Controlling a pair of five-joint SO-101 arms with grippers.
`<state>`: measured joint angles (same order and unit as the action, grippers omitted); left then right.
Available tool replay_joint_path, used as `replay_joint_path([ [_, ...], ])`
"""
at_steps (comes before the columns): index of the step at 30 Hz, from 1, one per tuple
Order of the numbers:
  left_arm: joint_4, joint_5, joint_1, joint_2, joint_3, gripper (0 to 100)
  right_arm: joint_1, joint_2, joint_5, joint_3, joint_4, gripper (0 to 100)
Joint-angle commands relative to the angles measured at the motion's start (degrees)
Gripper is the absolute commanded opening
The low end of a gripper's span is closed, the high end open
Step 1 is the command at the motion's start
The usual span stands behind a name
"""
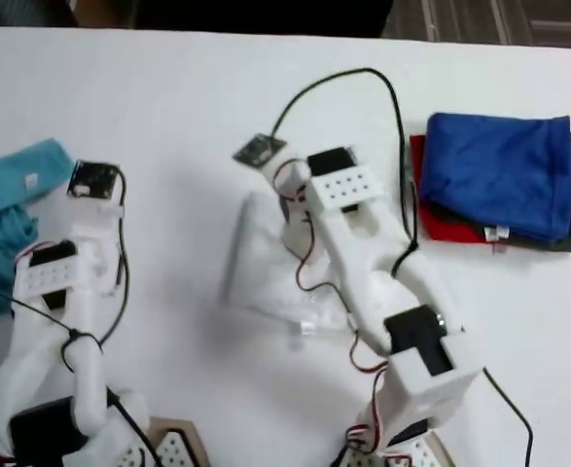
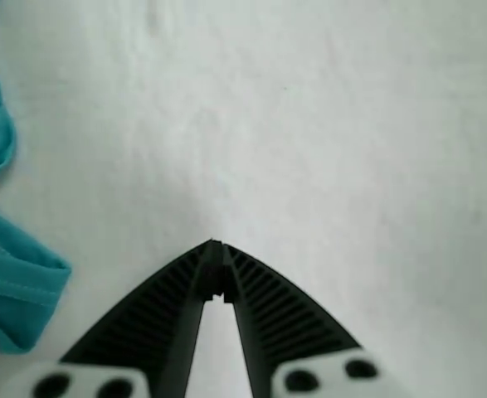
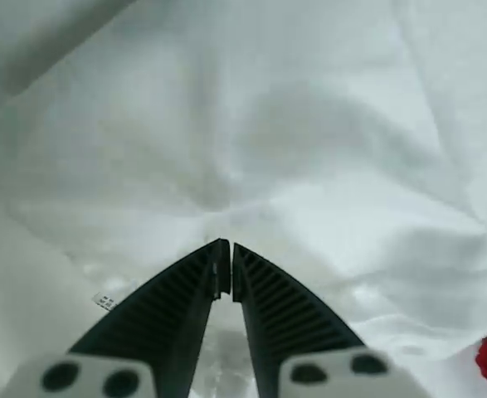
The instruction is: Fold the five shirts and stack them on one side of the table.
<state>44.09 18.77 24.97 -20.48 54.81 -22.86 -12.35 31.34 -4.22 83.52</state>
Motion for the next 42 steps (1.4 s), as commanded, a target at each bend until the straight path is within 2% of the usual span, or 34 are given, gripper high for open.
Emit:
replay_joint_path([
  [1,-0.62,-0.53,-0.35,-2.29,-0.22,3,2.95,0.04,-0.18,0.70,4.26,2.0],
  [11,-0.70,-0.53,-0.35,-2.29,-0.31,3,10.77,0.13,-0.18,0.35,13.49,2.0],
  [18,-0.79,-0.53,-0.35,-2.29,-0.31,3,9.19,8.48,0.18,-3.87,14.11,2.0],
  [25,-0.79,-0.53,-0.35,-2.29,-0.31,3,7.43,21.93,-0.09,-9.67,13.67,2.0],
  [29,-0.88,-0.53,-0.44,-2.29,-0.31,3,11.30,25.63,-0.44,-6.68,5.41,2.1],
  [32,-0.88,-0.53,-0.44,-2.29,-0.31,3,14.90,23.96,-5.19,-6.59,-2.33,3.9],
  [37,-0.79,-0.53,-0.44,-2.29,-0.31,3,15.43,12.53,-10.99,-5.80,-5.67,25.8],
  [42,-0.79,-0.53,-0.44,-2.29,-0.31,3,15.16,3.91,-12.40,0.62,-5.58,21.1],
])
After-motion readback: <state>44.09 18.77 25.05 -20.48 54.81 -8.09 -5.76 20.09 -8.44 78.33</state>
